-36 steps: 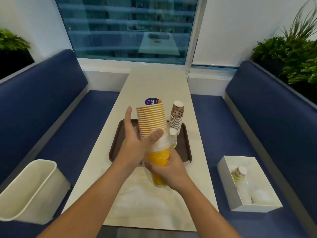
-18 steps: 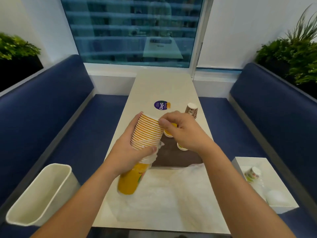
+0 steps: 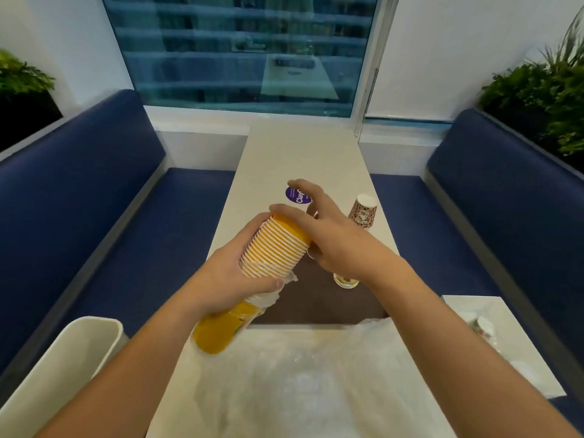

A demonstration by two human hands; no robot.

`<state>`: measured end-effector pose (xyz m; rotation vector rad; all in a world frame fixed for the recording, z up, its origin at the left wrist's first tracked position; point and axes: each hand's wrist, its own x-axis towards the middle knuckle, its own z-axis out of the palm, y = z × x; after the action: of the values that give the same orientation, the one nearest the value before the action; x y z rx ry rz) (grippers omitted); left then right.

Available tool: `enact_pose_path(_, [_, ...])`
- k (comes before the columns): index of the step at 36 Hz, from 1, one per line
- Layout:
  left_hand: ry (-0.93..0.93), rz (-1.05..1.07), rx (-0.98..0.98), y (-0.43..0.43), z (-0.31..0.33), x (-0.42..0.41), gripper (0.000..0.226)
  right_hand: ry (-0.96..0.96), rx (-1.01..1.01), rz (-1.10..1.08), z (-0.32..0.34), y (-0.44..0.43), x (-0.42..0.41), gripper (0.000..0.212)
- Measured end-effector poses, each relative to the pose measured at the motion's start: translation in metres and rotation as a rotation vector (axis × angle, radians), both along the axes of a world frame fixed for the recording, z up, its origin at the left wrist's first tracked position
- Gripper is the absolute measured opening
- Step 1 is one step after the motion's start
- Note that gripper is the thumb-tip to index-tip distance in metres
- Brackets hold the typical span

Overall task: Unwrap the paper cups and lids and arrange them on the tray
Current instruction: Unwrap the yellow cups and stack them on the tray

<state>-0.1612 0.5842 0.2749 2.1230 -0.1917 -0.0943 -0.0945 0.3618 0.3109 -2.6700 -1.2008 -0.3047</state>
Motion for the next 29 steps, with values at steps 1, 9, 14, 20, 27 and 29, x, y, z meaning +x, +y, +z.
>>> enact_pose_path(1, [0.008,-0.015,0.016,0.000,0.001,0.009,0.093,-0.059,-0.025,-0.001,-0.001,-0.001,0.011,0.099])
enact_pose_path(9, [0.094,-0.043,0.040,-0.005,-0.018,0.079,0.092,-0.228,-0.160,0.122,-0.027,-0.006,0.090,0.095])
enact_pose_path(14, [0.115,-0.017,-0.013,0.004,-0.038,0.107,0.095,-0.263,-0.098,-0.103,-0.049,-0.017,0.126,0.088])
enact_pose_path(20, [0.162,-0.037,-0.071,0.002,-0.054,0.121,0.089,0.004,-0.013,-0.117,-0.077,-0.023,0.133,0.091])
enact_pose_path(27, [0.167,-0.013,-0.108,0.003,-0.065,0.126,0.093,0.214,0.187,-0.046,-0.082,-0.024,0.142,0.083])
enact_pose_path(29, [0.161,0.039,-0.137,0.009,-0.069,0.126,0.095,0.252,0.394,-0.098,-0.082,-0.029,0.142,0.076])
